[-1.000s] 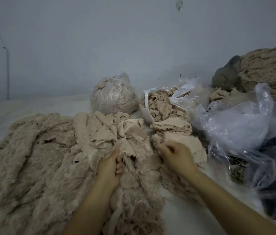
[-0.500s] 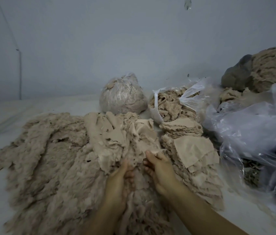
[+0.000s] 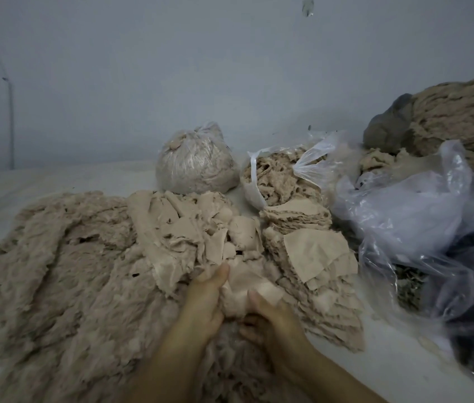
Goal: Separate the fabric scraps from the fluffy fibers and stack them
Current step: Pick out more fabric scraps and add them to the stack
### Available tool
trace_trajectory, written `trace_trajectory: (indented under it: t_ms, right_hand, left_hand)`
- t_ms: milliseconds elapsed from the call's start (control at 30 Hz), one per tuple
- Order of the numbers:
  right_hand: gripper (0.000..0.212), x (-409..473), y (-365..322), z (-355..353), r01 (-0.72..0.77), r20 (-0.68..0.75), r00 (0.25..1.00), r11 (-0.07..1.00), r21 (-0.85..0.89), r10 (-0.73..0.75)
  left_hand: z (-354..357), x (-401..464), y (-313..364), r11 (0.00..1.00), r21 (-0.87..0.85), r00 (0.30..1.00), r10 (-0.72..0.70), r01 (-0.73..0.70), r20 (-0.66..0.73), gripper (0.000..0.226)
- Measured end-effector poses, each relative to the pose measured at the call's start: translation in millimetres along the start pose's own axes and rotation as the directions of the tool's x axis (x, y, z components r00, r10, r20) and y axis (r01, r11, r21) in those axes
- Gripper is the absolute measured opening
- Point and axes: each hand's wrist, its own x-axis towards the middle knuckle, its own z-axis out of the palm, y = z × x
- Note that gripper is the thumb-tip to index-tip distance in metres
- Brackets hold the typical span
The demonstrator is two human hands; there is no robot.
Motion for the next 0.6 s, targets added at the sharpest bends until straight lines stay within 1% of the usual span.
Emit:
trace_trajectory:
  t_ms: [67,133,200,233,267,333,400,433,467,533,600]
  right_hand:
    - [0.040,8,-10,2,0.063,-0.002,0.998,0.998,-0.010,-0.063]
    - [0.025,14,-19,5,0.155,-0.001,0.988,0.987,-0.048,-0.155]
    - [0.006,18,-21,8,0.229,0.017,0.973,0.962,-0.147,-0.229]
    - [0.010,19,-17,9,0.250,0.027,0.968,0.948,-0.195,-0.250]
    - [0.020,18,-14,11,0.250,0.028,0.968,0.942,-0.225,-0.250]
    - [0.035,17,-5,9,0.215,-0.011,0.974,0.938,-0.271,-0.226]
    - [0.038,16,0,-1,0.197,-0.058,0.973,0.936,-0.293,-0.223]
    - [0.032,15,1,-7,0.191,-0.064,0.973,0.931,-0.312,-0.221]
    - [0.025,14,-2,-10,0.195,-0.066,0.972,0.930,-0.310,-0.226]
    - [0.031,14,-8,-14,0.219,-0.070,0.967,0.940,-0.263,-0.245]
    - [0.021,17,-14,-11,0.259,-0.119,0.948,0.932,-0.253,-0.296]
  left_hand:
    - [1,-3,-3,1.000,0.011,0.999,0.010,-0.010,0.046,0.024]
    - [2,-5,-4,1.000,0.013,0.997,0.025,-0.026,0.074,0.023]
    - [3,-4,-6,0.999,-0.016,0.998,0.038,-0.037,0.043,0.020]
    - [4,-3,-5,0.997,-0.071,0.999,0.035,-0.034,0.025,0.019]
    - [3,-1,-3,0.988,-0.149,0.999,0.033,-0.031,0.017,0.020]
    - [-1,7,5,0.947,-0.319,0.999,0.041,-0.041,-0.005,0.023]
    - [-9,15,17,0.911,-0.408,0.997,0.036,-0.064,-0.075,0.023]
    - [-12,18,21,0.917,-0.395,0.995,0.023,-0.060,-0.098,0.021]
    - [-12,17,22,0.940,-0.338,0.995,0.003,-0.037,-0.100,0.019]
    - [-9,10,15,0.993,-0.108,0.997,-0.055,0.048,-0.060,0.022]
    - [-2,0,2,0.984,0.139,0.992,-0.118,0.112,0.035,0.036]
